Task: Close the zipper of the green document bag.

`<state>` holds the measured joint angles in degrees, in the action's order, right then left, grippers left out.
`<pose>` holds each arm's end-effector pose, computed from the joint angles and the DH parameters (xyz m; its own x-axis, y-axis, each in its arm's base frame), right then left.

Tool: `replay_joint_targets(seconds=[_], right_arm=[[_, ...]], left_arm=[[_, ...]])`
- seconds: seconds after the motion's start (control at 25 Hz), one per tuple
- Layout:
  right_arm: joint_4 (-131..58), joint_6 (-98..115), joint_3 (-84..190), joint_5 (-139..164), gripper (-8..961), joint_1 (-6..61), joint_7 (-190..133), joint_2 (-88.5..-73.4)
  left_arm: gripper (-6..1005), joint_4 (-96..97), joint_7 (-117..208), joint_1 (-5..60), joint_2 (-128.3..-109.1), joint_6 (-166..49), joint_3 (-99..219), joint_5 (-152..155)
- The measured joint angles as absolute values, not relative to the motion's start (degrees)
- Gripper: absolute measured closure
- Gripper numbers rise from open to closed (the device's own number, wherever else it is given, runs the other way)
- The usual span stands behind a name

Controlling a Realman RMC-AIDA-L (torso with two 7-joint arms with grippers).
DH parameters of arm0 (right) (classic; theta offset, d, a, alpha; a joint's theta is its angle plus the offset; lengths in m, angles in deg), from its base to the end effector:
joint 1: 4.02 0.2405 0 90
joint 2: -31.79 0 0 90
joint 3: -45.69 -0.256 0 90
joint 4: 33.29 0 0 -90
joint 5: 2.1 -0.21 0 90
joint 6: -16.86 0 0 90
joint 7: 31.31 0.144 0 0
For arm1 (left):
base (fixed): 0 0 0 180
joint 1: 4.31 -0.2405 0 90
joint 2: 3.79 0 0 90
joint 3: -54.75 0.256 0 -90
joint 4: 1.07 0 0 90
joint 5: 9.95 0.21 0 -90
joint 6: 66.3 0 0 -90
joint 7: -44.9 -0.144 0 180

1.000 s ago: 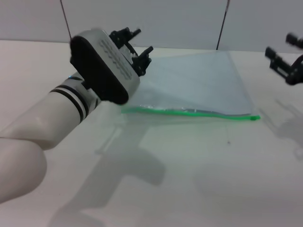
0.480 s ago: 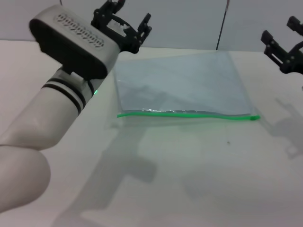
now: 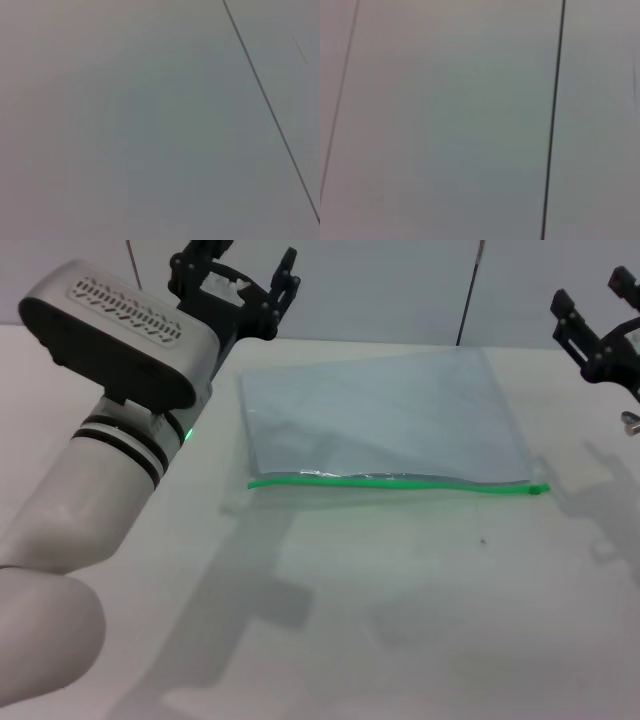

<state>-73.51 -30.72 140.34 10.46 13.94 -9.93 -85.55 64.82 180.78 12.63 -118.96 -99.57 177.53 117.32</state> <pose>0.2533 0.3709 0.0055 0.7604 0.1390 -0.6344 -0.5394 -0.4089 -0.7361 -0.1629 0.3674 -0.0167 0.8611 -0.2171 0.4597 0.4071 -0.2473 -0.8793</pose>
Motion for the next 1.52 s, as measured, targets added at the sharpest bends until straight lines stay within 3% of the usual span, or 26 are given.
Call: replay_joint_targets(seconds=[0.96,1.52], right_arm=[[-84.4,-14.0,150.2,-27.6,258,11.4,-38.8,-85.53],[-83.1,-29.2,162.4,-51.7,263,10.1,-57.4,-85.12]], left_arm=[[370,61.2,182.4,12.4,-119.99,-105.1,177.2,116.6],[370,60.6,182.4,12.9,-119.99,-105.3,177.2,116.0]])
